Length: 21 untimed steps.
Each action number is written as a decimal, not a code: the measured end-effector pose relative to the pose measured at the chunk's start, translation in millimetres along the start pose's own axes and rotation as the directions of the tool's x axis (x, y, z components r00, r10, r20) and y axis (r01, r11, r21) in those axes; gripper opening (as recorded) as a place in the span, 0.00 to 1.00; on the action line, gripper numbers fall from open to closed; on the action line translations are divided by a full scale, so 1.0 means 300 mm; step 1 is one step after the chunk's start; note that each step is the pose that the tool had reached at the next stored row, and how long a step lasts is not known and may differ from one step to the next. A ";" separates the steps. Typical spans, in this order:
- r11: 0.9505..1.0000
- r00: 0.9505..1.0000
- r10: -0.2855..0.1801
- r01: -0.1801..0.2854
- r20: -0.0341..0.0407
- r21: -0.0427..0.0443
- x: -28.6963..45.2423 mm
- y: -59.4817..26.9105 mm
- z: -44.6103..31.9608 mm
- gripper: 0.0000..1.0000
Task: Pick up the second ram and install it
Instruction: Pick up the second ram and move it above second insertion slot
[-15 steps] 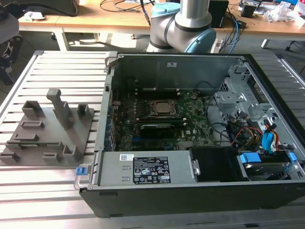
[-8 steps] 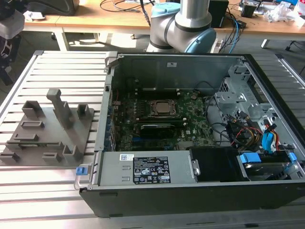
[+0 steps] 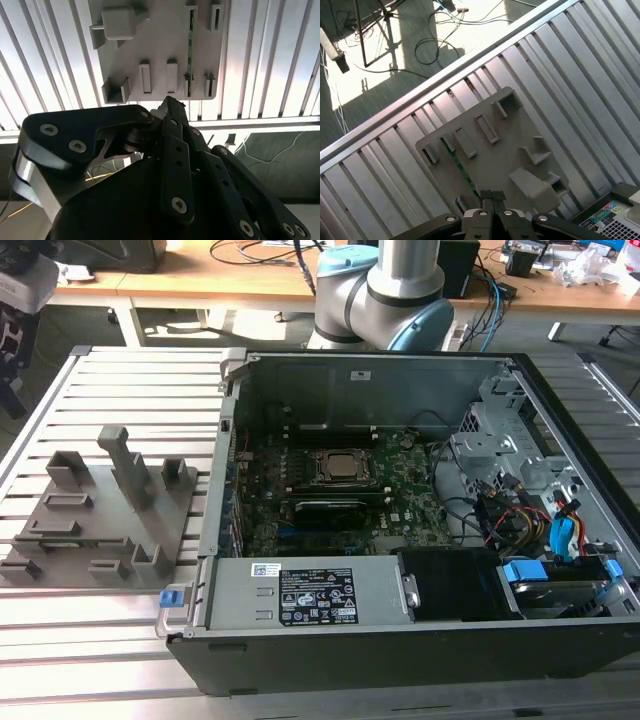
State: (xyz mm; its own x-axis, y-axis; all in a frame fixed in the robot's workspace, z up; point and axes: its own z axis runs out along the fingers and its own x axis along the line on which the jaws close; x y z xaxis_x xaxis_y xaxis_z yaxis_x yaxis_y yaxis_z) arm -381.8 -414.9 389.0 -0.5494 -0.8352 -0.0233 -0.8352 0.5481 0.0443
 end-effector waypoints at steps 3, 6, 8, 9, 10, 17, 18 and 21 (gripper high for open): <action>0.999 0.999 -0.051 0.051 -0.002 -0.001 0.000 0.000 0.000 0.11; 0.993 0.993 -0.120 0.120 -0.005 -0.003 0.000 0.000 0.000 0.11; 0.987 0.987 -0.162 0.162 -0.007 -0.004 0.000 0.000 0.000 0.11; 0.982 0.982 -0.187 0.187 -0.008 -0.005 0.000 0.000 0.000 0.11; 0.976 0.976 -0.219 0.219 -0.009 -0.006 0.000 0.000 0.000 0.11; 0.942 0.942 -0.336 0.336 -0.015 -0.010 0.000 0.000 0.000 0.11; 0.936 0.936 -0.351 0.351 -0.016 -0.010 0.000 0.000 0.000 0.11; 0.920 0.919 -0.393 0.393 -0.021 -0.012 0.000 0.000 0.000 0.11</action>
State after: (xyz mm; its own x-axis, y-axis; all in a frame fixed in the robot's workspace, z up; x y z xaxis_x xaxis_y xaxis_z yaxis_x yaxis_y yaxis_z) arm -381.7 -414.9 389.0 -0.1764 -0.9842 -0.0183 -0.9835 0.1754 0.0431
